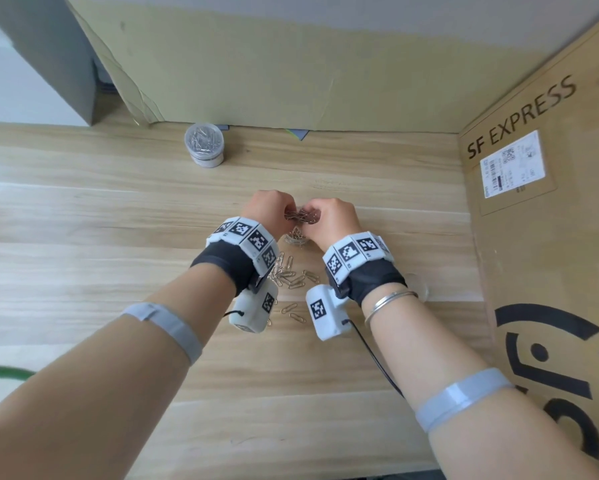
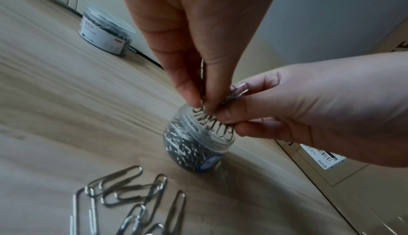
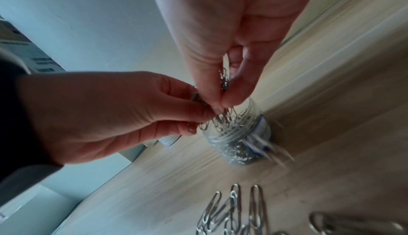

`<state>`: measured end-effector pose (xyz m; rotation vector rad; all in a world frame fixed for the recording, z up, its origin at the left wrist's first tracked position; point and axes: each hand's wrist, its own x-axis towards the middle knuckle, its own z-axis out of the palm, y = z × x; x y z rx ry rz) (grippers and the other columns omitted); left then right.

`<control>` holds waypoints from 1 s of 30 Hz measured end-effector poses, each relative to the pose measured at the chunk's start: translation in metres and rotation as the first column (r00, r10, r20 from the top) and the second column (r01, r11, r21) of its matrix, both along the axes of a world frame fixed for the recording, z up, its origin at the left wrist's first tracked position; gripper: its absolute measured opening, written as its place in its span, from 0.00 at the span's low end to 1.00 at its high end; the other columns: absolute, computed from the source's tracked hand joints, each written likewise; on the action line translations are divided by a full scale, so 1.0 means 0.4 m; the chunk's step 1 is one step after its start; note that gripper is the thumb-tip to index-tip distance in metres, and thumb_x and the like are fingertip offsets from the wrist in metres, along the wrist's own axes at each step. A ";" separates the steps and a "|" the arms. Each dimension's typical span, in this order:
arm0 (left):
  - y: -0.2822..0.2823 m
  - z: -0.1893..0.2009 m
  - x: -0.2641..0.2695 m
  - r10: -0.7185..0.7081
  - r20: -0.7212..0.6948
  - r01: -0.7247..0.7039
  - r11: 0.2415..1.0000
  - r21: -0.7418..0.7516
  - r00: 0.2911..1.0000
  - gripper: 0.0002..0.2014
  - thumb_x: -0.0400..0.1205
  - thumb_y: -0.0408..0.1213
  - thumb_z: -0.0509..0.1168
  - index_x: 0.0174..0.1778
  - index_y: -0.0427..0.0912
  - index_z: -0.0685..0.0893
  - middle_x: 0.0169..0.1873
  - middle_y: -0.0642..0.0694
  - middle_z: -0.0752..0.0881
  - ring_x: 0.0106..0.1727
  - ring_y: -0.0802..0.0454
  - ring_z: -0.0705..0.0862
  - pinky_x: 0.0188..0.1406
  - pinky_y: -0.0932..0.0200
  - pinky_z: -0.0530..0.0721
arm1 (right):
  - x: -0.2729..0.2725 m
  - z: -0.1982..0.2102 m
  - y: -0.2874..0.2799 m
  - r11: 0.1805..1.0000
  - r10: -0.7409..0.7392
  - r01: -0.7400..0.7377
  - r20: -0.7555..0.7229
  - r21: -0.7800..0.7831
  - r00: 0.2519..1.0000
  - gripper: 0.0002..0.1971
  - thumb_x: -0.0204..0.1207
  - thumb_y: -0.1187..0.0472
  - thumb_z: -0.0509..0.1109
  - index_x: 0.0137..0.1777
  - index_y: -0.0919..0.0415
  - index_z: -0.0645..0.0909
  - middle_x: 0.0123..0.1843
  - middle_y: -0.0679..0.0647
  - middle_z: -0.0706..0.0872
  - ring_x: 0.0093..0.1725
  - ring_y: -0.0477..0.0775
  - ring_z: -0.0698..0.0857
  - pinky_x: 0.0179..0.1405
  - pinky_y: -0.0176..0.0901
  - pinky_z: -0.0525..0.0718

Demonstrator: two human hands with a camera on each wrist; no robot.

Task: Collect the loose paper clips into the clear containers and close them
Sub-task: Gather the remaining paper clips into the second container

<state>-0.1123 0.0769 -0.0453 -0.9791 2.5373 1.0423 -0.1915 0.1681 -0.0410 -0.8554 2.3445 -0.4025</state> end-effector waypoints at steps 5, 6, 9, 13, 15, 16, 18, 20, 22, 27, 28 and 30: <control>-0.003 -0.012 0.004 0.023 -0.021 -0.023 1.000 0.001 1.000 0.09 0.76 0.32 0.66 0.52 0.36 0.85 0.51 0.37 0.88 0.54 0.40 0.84 0.54 0.51 0.81 | -0.009 -0.006 0.000 0.999 -0.041 0.041 0.028 0.003 0.999 0.16 0.68 0.55 0.77 0.57 0.54 0.86 0.53 0.54 0.90 0.53 0.54 0.87 0.51 0.40 0.83; -0.003 -0.012 0.006 0.023 -0.031 -0.023 1.000 0.006 0.999 0.10 0.77 0.32 0.66 0.52 0.37 0.85 0.51 0.39 0.88 0.54 0.42 0.85 0.55 0.53 0.81 | -0.010 -0.006 0.001 0.999 -0.049 0.048 0.033 0.004 0.998 0.16 0.68 0.55 0.77 0.57 0.54 0.86 0.53 0.54 0.90 0.53 0.53 0.87 0.51 0.39 0.82; -0.001 -0.008 0.006 0.030 -0.066 -0.028 0.999 0.036 0.997 0.11 0.77 0.32 0.67 0.55 0.38 0.84 0.53 0.41 0.89 0.55 0.45 0.85 0.57 0.56 0.81 | -0.014 -0.001 0.002 0.998 -0.061 0.061 0.060 -0.001 0.996 0.16 0.68 0.56 0.77 0.56 0.54 0.87 0.52 0.53 0.91 0.53 0.52 0.88 0.54 0.40 0.84; 0.006 -0.001 0.004 0.069 -0.106 -0.061 0.995 0.080 0.992 0.16 0.76 0.33 0.68 0.60 0.40 0.83 0.54 0.44 0.89 0.56 0.49 0.85 0.53 0.65 0.76 | -0.015 0.005 0.008 0.997 -0.071 0.072 0.087 -0.017 0.994 0.16 0.70 0.60 0.76 0.58 0.55 0.86 0.54 0.52 0.91 0.54 0.51 0.88 0.60 0.41 0.83; 0.009 -0.001 0.005 0.081 -0.141 -0.066 0.992 0.108 0.987 0.16 0.75 0.31 0.68 0.60 0.41 0.83 0.54 0.43 0.89 0.57 0.49 0.86 0.59 0.63 0.79 | -0.016 0.007 0.015 0.995 -0.089 0.093 0.105 -0.037 0.991 0.16 0.70 0.62 0.76 0.59 0.55 0.86 0.55 0.52 0.91 0.56 0.50 0.88 0.60 0.38 0.82; 0.010 -0.002 0.007 0.092 -0.163 -0.070 0.989 0.131 0.982 0.16 0.75 0.30 0.68 0.60 0.40 0.83 0.53 0.42 0.89 0.57 0.48 0.86 0.61 0.61 0.80 | -0.017 0.009 0.020 0.993 -0.097 0.104 0.119 -0.054 0.988 0.16 0.70 0.63 0.75 0.59 0.55 0.85 0.56 0.52 0.90 0.57 0.50 0.87 0.59 0.36 0.81; 0.011 -0.005 0.014 0.135 -0.206 -0.099 0.979 0.178 0.969 0.15 0.76 0.28 0.66 0.60 0.38 0.83 0.53 0.40 0.89 0.56 0.47 0.86 0.62 0.59 0.81 | -0.019 0.014 0.031 0.989 -0.111 0.124 0.136 -0.084 0.984 0.17 0.71 0.64 0.75 0.60 0.54 0.85 0.56 0.50 0.90 0.54 0.48 0.88 0.54 0.33 0.79; 0.006 -0.009 0.025 0.211 -0.263 -0.163 0.968 0.192 0.942 0.13 0.78 0.28 0.63 0.58 0.36 0.84 0.52 0.39 0.89 0.55 0.46 0.87 0.60 0.59 0.82 | -0.024 0.009 0.046 0.981 -0.139 0.152 0.112 -0.117 0.984 0.13 0.73 0.66 0.73 0.57 0.55 0.85 0.53 0.50 0.90 0.45 0.47 0.89 0.47 0.34 0.83; 0.000 -0.014 0.040 0.273 -0.282 -0.238 0.959 0.151 0.920 0.10 0.80 0.28 0.61 0.55 0.36 0.84 0.51 0.40 0.89 0.52 0.46 0.87 0.55 0.59 0.82 | -0.028 -0.001 0.065 0.974 -0.184 0.192 0.075 -0.120 0.980 0.09 0.75 0.67 0.70 0.53 0.56 0.85 0.51 0.52 0.90 0.38 0.48 0.88 0.42 0.37 0.87; 0.008 -0.061 0.104 0.239 -0.120 -0.231 0.970 0.071 0.964 0.11 0.80 0.26 0.57 0.52 0.39 0.82 0.49 0.41 0.87 0.45 0.47 0.84 0.43 0.57 0.81 | -0.002 -0.055 0.102 0.996 0.003 -0.003 -0.001 0.085 1.000 0.21 0.76 0.65 0.69 0.70 0.59 0.76 0.67 0.56 0.81 0.62 0.54 0.82 0.67 0.43 0.78; 0.015 -0.075 0.114 0.218 -0.099 -0.210 0.974 0.084 0.971 0.11 0.80 0.26 0.58 0.52 0.39 0.82 0.49 0.42 0.87 0.44 0.49 0.83 0.43 0.60 0.79 | 0.007 -0.064 0.105 0.996 0.023 -0.023 -0.003 0.084 1.000 0.23 0.76 0.66 0.69 0.71 0.60 0.75 0.69 0.58 0.79 0.64 0.55 0.81 0.69 0.44 0.77; 0.024 -0.099 0.130 0.214 -0.076 -0.209 0.975 0.071 0.974 0.11 0.79 0.26 0.58 0.52 0.38 0.83 0.50 0.43 0.86 0.45 0.49 0.81 0.46 0.61 0.78 | 0.026 -0.080 0.111 0.998 0.028 -0.026 -0.024 0.053 0.999 0.22 0.74 0.69 0.69 0.69 0.62 0.77 0.67 0.59 0.79 0.61 0.55 0.82 0.67 0.42 0.77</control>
